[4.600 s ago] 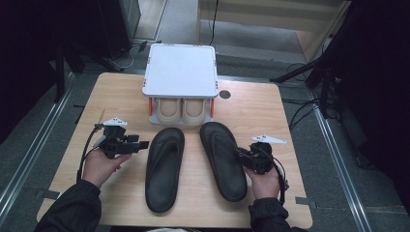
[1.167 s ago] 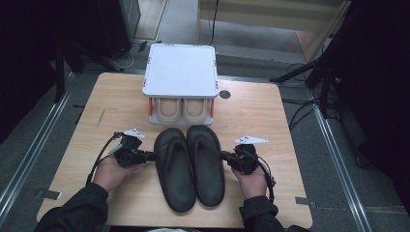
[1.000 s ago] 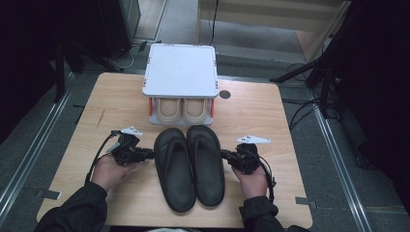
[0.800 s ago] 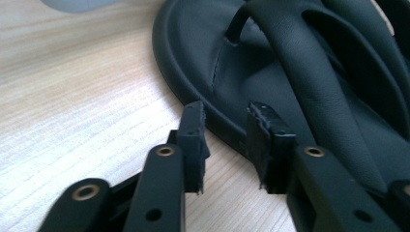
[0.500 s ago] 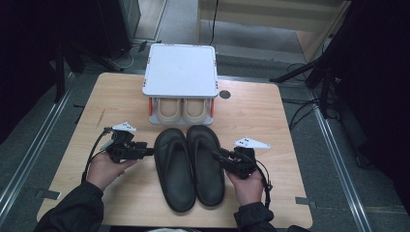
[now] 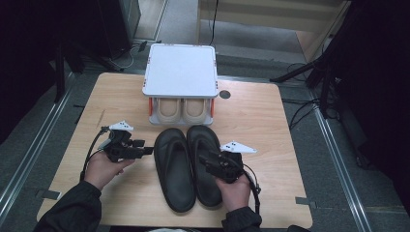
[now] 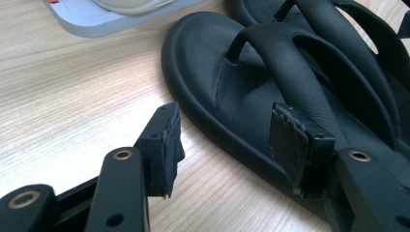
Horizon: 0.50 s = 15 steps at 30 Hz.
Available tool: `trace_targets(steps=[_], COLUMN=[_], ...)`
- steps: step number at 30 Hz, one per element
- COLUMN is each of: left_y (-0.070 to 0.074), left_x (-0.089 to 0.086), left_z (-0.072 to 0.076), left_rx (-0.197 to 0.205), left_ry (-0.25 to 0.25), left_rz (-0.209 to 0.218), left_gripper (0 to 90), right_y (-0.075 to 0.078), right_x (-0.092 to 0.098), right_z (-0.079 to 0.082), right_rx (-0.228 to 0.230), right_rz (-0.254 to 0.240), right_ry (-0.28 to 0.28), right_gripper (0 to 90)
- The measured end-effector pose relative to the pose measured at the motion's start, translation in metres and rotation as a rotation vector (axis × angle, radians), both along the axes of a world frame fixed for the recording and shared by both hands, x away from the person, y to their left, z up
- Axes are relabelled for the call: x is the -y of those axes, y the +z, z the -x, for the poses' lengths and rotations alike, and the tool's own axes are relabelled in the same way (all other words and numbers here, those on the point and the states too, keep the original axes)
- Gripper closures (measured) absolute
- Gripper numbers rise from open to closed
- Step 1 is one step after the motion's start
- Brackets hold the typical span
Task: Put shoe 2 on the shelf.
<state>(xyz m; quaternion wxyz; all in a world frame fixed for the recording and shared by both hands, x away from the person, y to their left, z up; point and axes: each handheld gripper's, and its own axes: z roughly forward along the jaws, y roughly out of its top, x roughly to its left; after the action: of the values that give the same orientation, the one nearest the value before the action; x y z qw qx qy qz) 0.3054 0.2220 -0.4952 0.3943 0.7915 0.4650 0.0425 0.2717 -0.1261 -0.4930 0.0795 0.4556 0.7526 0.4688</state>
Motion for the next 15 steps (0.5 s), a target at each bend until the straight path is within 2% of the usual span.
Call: trace_targets(steps=[6, 10, 15], left_y=[0.000, 0.000, 0.000], left_x=[0.000, 0.000, 0.000], left_z=[0.000, 0.000, 0.000], left_rx=[0.000, 0.001, 0.002], left_ry=[-0.001, -0.003, 0.002], left_rz=[0.000, -0.001, -0.001], left_gripper=[45.6, 45.6, 45.6], right_y=[-0.004, -0.008, -0.013], right_x=[-0.014, -0.024, -0.038], right_z=[0.000, -0.002, -0.003], right_rx=[0.000, -0.024, -0.038], right_rz=[0.026, 0.028, 0.047], right_ry=[-0.012, -0.018, -0.014], right_gripper=[51.0, 44.8, 42.1])
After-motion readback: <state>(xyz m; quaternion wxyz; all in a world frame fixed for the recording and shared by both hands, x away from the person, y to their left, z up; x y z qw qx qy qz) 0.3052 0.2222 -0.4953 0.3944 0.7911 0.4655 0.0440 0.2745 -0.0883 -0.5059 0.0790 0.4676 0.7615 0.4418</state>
